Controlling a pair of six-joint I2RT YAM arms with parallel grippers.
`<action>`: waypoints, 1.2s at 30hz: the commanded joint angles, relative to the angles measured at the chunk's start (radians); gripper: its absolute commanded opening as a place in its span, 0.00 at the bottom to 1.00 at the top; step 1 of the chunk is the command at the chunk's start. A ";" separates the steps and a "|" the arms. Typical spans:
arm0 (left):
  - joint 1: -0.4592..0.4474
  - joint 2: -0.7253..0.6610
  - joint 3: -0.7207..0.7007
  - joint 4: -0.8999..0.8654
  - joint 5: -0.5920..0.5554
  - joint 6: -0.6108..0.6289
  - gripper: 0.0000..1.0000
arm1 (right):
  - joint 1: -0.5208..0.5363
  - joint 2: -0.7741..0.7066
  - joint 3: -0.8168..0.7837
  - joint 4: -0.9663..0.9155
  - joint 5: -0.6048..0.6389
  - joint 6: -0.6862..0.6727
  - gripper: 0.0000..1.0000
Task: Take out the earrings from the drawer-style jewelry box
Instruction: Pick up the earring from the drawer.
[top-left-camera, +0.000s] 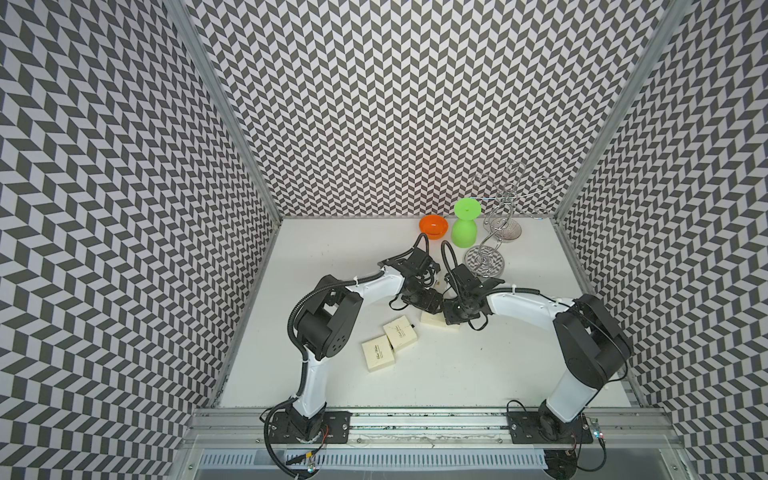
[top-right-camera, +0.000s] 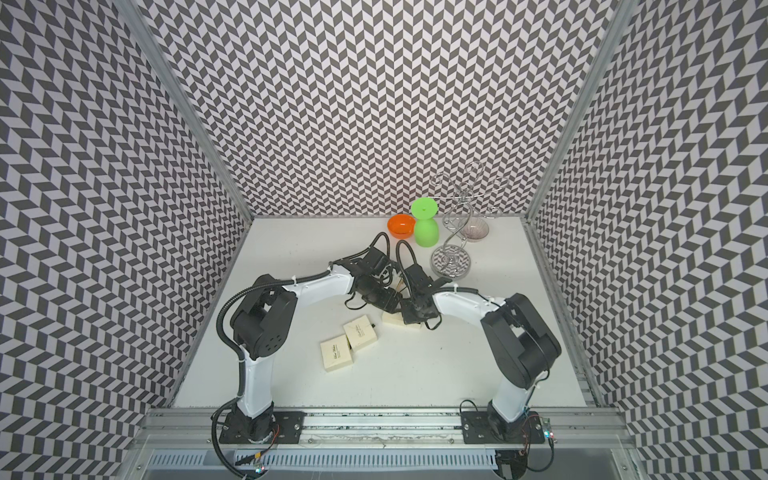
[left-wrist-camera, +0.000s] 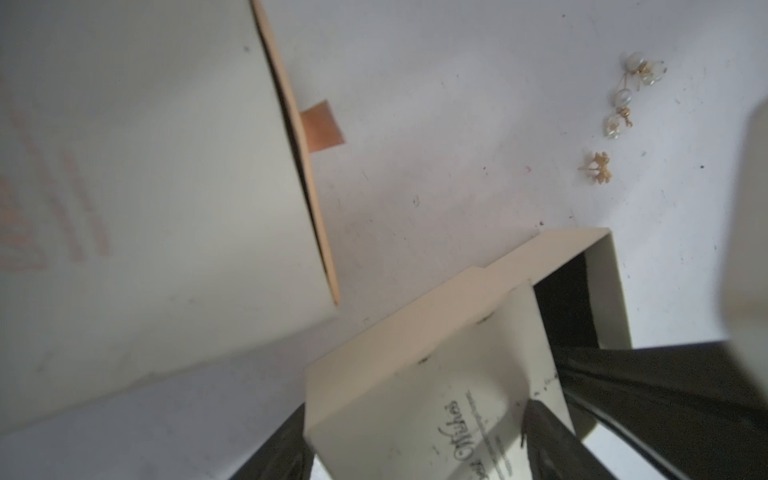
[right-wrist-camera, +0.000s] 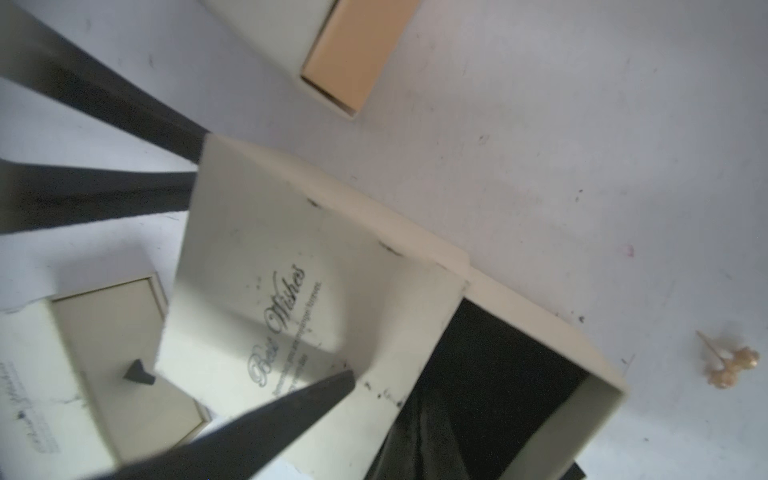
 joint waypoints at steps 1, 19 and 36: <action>-0.002 0.034 -0.009 -0.016 -0.053 0.009 0.79 | -0.038 -0.056 -0.019 0.062 -0.110 0.007 0.05; -0.003 0.042 -0.007 -0.018 -0.053 0.008 0.79 | -0.225 -0.155 -0.083 0.104 -0.299 0.032 0.05; -0.003 0.037 -0.009 -0.019 -0.057 0.012 0.79 | -0.328 -0.170 -0.123 0.185 -0.249 0.141 0.06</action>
